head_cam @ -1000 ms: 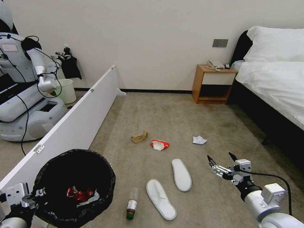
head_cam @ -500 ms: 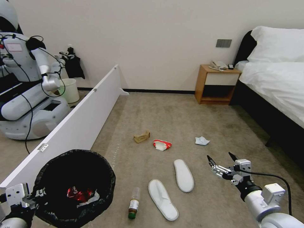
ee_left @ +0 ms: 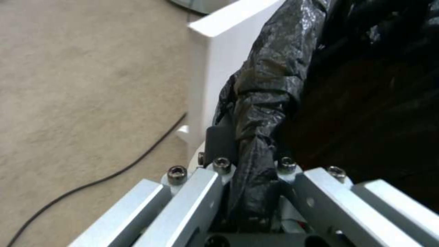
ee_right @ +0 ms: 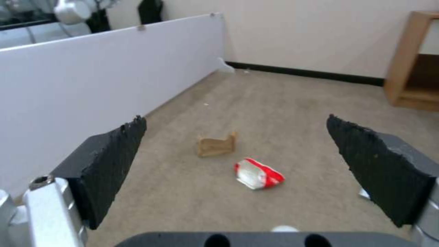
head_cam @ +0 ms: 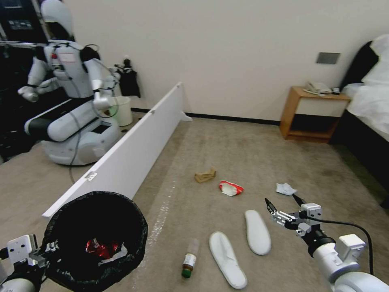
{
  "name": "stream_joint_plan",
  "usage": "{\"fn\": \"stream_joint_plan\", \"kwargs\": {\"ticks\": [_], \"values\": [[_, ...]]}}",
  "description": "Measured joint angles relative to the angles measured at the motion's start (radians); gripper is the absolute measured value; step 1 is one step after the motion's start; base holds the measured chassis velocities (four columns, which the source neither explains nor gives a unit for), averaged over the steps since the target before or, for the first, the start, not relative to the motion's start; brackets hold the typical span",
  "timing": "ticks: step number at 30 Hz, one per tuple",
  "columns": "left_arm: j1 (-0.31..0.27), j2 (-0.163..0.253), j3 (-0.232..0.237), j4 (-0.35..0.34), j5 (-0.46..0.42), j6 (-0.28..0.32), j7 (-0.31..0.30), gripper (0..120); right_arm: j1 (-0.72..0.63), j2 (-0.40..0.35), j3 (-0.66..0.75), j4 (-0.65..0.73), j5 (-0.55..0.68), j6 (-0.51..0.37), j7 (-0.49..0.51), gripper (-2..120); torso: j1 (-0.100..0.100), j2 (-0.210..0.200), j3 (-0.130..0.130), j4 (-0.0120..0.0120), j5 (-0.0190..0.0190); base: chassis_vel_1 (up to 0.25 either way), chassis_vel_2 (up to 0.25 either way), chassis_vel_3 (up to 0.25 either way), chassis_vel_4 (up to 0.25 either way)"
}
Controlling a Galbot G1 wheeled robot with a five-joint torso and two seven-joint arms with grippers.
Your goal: Pick up the trash bin, then pick up the garbage from the floor and place it into the trash bin.
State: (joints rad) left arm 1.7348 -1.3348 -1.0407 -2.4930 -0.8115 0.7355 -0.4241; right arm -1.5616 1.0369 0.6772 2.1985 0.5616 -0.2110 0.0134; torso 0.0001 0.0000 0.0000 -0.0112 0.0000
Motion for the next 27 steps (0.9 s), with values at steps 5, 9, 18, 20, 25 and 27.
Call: {"fn": "stream_joint_plan", "kwargs": {"ticks": [5,9,18,20,25,27], "values": [[-0.001,0.000,0.000,0.000,0.000,0.000,0.002,2,0.001,-0.002,0.000,0.000,0.002,0.000,0.000,100,0.000,0.000,0.000,-0.0002,0.0000,0.075,0.086,0.073,0.077],[-0.001,-0.001,0.001,0.000,-0.001,0.000,0.003,1,0.001,-0.003,0.000,0.000,0.003,-0.001,0.000,100,0.000,0.000,0.000,-0.0001,-0.0001,0.076,0.088,0.078,0.084],[0.001,-0.003,0.000,0.000,0.007,-0.003,-0.003,1,0.001,0.004,-0.006,0.000,-0.004,-0.002,0.005,100,0.000,0.000,0.000,0.0004,0.0000,0.061,0.061,0.051,0.061],[0.001,-0.003,0.000,0.000,0.007,-0.003,-0.003,1,0.001,0.006,-0.009,0.000,-0.007,-0.003,0.007,100,0.000,0.000,0.000,0.0003,0.0000,0.000,0.000,0.000,0.000],[0.004,-0.003,0.000,-0.001,0.005,-0.007,-0.002,1,0.006,0.015,-0.025,-0.006,-0.023,-0.012,0.017,100,0.000,0.000,0.000,-0.0005,0.0001,0.000,0.000,0.000,0.000],[0.005,-0.003,0.000,-0.001,0.005,-0.009,-0.003,1,0.014,0.019,-0.039,-0.010,-0.023,-0.017,0.020,100,0.000,0.000,0.000,-0.0002,-0.0001,0.000,0.000,0.000,0.000]]}}
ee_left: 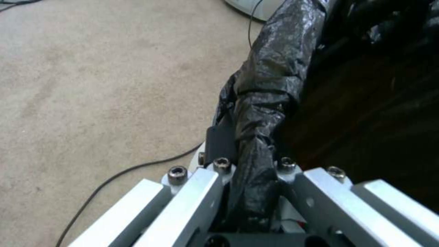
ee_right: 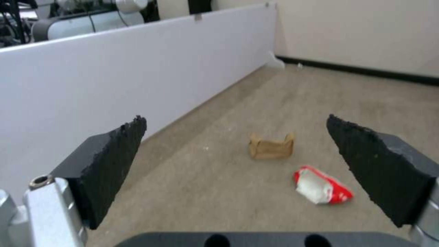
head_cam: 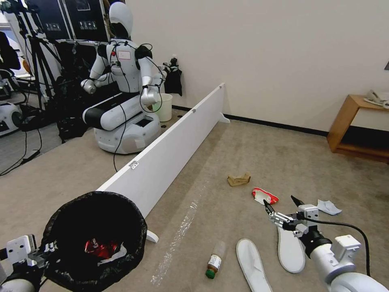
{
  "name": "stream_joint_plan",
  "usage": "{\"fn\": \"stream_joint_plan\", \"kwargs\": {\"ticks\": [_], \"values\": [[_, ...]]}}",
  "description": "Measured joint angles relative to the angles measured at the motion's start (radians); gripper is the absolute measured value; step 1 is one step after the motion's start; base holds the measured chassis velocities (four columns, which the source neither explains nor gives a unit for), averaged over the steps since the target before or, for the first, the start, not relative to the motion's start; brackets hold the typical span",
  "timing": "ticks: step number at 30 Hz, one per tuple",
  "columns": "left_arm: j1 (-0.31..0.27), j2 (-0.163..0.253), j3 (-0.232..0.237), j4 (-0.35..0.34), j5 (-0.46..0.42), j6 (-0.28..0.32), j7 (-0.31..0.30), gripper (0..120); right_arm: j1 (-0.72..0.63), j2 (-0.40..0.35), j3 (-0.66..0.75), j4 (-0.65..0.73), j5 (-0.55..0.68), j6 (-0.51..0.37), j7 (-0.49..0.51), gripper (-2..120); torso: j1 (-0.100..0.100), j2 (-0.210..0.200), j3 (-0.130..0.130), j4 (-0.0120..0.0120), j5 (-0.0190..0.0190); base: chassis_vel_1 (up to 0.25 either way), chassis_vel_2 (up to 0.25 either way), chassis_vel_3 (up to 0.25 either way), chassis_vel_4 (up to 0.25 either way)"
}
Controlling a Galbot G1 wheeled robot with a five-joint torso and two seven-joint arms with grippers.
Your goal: Pick up the trash bin, then pick up the garbage from the floor and place it into the trash bin.
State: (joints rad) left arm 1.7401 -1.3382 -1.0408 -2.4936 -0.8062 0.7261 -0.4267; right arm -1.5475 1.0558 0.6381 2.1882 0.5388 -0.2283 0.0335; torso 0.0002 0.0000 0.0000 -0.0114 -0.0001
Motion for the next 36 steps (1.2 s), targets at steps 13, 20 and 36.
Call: {"fn": "stream_joint_plan", "kwargs": {"ticks": [13,20,36], "values": [[0.009,0.002,-0.003,-0.006,0.001,0.008,0.002,1,0.113,0.041,-0.207,-0.138,-0.010,-0.097,0.107,100,0.000,0.000,0.000,0.0002,0.0000,0.000,0.000,0.000,0.000],[0.013,0.001,-0.008,-0.006,0.001,0.008,0.003,1,0.188,0.078,-0.369,-0.256,-0.010,-0.122,0.247,100,0.000,0.000,0.000,0.0002,0.0000,0.000,0.000,0.000,0.000],[0.012,0.001,-0.007,-0.007,0.005,0.010,0.003,1,0.283,0.226,-0.484,-0.461,0.036,-0.243,0.372,100,0.000,0.000,0.000,0.0000,0.0000,0.000,0.000,0.000,0.000]]}}
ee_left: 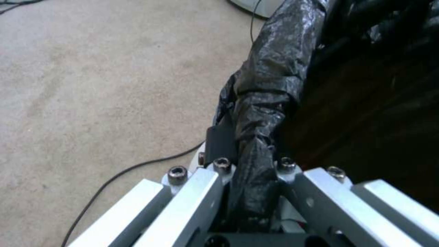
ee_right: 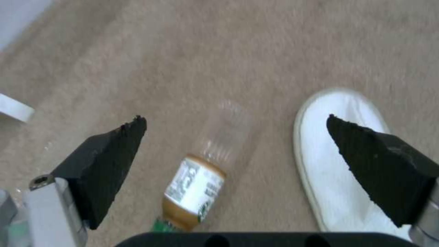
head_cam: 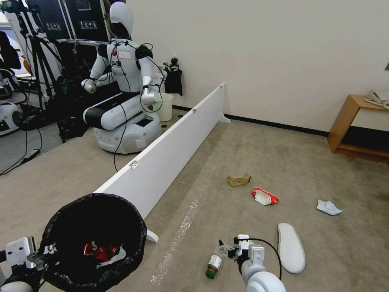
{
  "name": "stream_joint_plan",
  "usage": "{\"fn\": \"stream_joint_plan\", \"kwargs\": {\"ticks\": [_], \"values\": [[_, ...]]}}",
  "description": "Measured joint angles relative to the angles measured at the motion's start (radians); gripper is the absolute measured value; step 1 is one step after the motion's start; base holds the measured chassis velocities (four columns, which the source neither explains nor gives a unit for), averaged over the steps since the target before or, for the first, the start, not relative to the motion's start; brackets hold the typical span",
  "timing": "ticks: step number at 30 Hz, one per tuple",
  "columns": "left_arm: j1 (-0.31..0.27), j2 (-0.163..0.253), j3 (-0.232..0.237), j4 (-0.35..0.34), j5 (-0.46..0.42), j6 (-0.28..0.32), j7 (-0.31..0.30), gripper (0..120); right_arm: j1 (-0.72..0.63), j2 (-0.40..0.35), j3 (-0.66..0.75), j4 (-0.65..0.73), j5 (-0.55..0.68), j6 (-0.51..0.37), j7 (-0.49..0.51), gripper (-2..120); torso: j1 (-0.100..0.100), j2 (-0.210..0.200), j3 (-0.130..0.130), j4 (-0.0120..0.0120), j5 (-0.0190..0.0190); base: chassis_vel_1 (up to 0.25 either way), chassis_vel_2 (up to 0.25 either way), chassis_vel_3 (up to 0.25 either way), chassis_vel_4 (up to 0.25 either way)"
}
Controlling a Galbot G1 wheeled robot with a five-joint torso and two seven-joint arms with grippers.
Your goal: Pick up the trash bin, then pick up the garbage from the floor and place it into the trash bin.
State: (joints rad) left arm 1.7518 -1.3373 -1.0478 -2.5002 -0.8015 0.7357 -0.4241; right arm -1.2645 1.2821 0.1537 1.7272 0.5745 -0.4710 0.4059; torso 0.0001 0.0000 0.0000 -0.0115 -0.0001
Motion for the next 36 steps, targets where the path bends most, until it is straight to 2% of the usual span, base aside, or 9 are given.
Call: {"fn": "stream_joint_plan", "kwargs": {"ticks": [10,18,20,36], "values": [[0.006,-0.001,-0.001,0.000,-0.001,0.000,0.000,1,0.052,0.059,-0.013,-0.108,0.053,-0.002,0.016,100,0.000,0.000,0.000,0.0003,0.0000,0.000,0.000,0.000,0.000],[0.014,-0.001,-0.005,0.000,-0.002,0.000,0.000,1,0.079,0.095,-0.026,-0.173,0.055,0.013,0.012,100,0.000,0.000,0.000,0.0002,0.0000,0.000,0.000,0.000,0.000],[0.018,-0.003,-0.006,0.000,-0.002,0.000,0.000,1,0.103,0.123,-0.028,-0.227,0.053,0.022,0.009,100,0.000,0.000,0.000,0.0003,0.0000,0.000,0.000,0.000,0.000],[0.027,-0.004,-0.014,0.000,-0.006,0.000,0.001,1,0.186,0.187,-0.009,-0.370,0.058,0.038,0.009,100,0.000,0.000,0.000,0.0002,0.0001,0.000,0.000,0.000,0.000]]}}
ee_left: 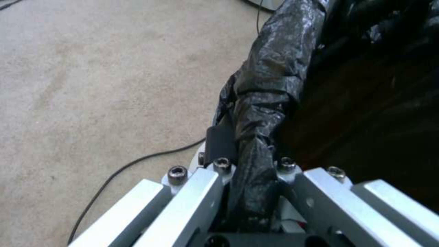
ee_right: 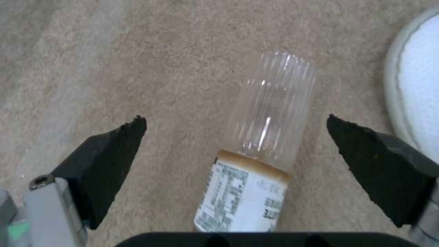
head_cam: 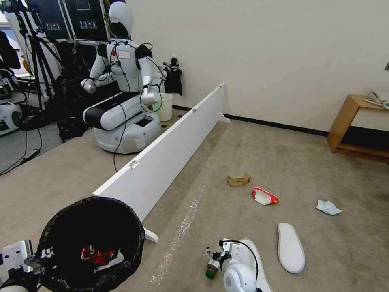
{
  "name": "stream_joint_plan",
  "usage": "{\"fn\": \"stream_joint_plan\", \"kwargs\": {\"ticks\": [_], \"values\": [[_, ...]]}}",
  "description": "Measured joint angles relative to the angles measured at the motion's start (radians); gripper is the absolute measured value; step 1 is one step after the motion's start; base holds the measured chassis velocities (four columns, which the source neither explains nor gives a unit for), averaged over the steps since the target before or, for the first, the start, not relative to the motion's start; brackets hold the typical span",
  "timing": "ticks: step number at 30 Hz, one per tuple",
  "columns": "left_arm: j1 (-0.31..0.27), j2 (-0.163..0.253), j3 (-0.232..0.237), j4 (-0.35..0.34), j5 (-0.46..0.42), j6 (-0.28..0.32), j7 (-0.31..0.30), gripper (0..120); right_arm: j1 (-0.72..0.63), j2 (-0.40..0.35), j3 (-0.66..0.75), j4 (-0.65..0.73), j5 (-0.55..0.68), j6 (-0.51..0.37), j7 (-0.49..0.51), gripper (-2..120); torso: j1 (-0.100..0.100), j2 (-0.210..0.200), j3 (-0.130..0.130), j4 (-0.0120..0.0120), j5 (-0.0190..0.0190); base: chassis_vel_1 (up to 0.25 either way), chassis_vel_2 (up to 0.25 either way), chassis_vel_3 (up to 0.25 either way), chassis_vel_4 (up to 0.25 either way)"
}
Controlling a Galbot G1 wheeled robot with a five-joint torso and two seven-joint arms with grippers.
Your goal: Pick up the trash bin, then pick up the garbage from the floor and place it into the trash bin.
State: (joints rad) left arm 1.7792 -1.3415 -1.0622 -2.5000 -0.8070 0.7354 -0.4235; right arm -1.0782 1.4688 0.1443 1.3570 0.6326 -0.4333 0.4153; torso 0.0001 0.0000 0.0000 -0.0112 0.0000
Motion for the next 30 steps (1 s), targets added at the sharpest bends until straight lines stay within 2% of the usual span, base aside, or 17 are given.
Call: {"fn": "stream_joint_plan", "kwargs": {"ticks": [30], "values": [[-0.001,0.002,0.002,0.000,-0.001,0.000,0.000,1,0.080,0.051,0.049,-0.198,0.037,0.003,-0.023,100,0.000,0.000,0.000,0.0000,0.0000,0.000,0.000,0.000,0.000]]}}
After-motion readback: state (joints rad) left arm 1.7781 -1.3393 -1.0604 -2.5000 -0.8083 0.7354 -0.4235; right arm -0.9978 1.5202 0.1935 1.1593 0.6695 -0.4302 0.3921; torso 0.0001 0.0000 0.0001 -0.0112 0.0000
